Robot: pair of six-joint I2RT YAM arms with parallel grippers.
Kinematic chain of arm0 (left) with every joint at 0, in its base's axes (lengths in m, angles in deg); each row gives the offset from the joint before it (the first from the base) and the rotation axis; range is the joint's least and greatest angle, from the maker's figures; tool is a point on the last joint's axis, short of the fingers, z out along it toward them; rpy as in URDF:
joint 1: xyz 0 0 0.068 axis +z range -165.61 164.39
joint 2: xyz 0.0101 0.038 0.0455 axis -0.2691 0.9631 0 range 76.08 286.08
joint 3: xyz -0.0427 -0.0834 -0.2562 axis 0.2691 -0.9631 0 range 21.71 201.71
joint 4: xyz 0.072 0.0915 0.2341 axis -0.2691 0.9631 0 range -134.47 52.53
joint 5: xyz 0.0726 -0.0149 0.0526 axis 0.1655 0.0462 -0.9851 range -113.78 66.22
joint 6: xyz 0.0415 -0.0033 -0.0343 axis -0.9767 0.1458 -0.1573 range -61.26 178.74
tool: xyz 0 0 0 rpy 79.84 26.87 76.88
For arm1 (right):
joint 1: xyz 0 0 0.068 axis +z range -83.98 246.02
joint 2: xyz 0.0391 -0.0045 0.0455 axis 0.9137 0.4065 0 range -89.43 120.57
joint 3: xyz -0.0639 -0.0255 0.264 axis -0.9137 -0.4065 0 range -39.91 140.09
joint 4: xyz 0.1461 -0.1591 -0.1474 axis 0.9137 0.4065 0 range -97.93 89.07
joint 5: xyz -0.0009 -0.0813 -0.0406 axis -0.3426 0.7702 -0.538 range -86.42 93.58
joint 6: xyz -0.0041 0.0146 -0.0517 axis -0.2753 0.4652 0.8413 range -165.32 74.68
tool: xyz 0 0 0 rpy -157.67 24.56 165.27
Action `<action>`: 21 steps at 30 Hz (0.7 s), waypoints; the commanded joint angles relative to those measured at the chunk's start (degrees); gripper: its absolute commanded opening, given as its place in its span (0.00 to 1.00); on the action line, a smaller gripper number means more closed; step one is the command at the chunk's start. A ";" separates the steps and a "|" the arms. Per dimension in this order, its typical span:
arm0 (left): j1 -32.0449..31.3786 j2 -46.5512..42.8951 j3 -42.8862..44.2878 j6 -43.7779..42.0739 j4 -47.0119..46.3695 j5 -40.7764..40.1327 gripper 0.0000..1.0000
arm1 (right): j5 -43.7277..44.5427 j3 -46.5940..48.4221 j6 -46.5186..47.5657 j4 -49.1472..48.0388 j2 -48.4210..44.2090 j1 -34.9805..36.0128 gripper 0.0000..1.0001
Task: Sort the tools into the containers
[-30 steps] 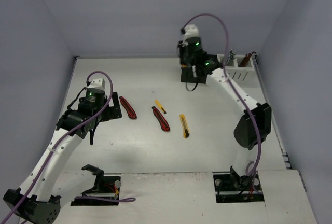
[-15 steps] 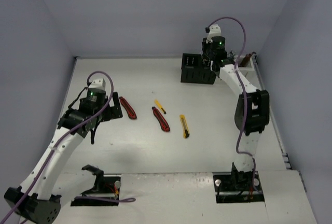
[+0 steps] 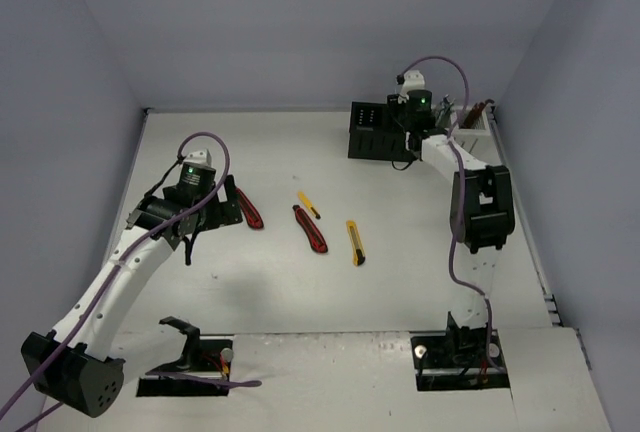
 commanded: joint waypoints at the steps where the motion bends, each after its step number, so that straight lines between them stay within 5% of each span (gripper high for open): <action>1: 0.23 2.53 4.80 1.89 -1.20 -0.42 0.94 | -1.60 -0.53 -0.80 -3.42 -11.50 0.20 0.47; 10: 0.32 6.10 7.07 1.98 -1.46 0.72 0.94 | -2.55 -3.43 -6.48 13.92 -23.54 5.46 0.62; 21: 0.23 6.60 9.62 -0.26 -1.46 1.42 0.94 | 0.87 -18.27 -21.85 29.11 -31.28 25.80 0.64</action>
